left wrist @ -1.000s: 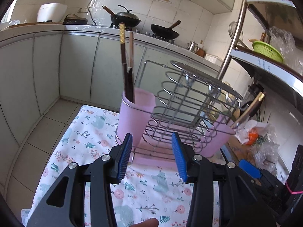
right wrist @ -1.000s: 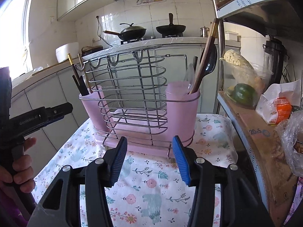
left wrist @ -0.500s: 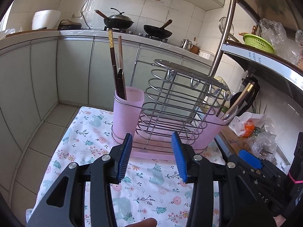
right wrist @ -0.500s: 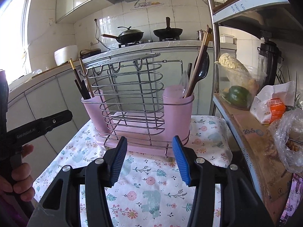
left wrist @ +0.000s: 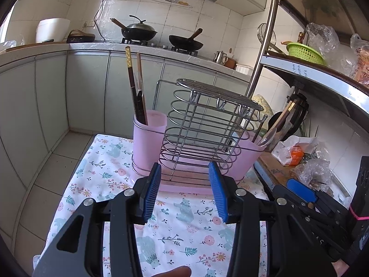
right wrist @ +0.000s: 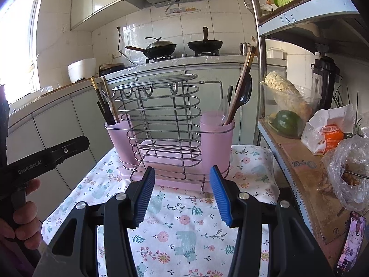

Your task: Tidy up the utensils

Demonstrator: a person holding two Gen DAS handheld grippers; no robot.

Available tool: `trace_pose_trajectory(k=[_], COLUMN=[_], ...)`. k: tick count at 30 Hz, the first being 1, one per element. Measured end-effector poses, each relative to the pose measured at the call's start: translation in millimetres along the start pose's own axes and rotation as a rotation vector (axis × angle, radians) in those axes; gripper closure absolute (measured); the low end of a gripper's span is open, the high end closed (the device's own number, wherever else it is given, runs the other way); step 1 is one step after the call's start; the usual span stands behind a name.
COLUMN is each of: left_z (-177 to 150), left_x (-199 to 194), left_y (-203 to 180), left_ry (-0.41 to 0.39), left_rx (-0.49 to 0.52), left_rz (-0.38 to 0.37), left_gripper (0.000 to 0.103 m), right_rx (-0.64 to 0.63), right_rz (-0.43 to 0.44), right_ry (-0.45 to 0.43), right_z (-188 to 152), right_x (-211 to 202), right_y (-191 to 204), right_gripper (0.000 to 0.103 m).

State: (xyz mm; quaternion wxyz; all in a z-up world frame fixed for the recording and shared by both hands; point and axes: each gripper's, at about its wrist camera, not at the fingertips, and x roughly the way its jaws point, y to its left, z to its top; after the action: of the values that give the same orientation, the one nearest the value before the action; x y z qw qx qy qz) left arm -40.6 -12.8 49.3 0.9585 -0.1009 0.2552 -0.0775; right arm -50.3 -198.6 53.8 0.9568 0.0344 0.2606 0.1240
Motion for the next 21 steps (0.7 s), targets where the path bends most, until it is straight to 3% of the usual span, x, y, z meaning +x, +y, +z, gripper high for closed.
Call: trace_pose_trajectory(k=[21], left_z=[-3.5], left_x=[-6.5], left_y=[-0.6], left_ry=[-0.002], left_rx=[-0.003], left_rz=[-0.003], left_gripper=[0.060], right_rx=[-0.008], right_rz=[-0.002], right_ry=[-0.005], right_z=[-0.1], right_x=[-4.3], right_y=[3.2], right_gripper=[0.054])
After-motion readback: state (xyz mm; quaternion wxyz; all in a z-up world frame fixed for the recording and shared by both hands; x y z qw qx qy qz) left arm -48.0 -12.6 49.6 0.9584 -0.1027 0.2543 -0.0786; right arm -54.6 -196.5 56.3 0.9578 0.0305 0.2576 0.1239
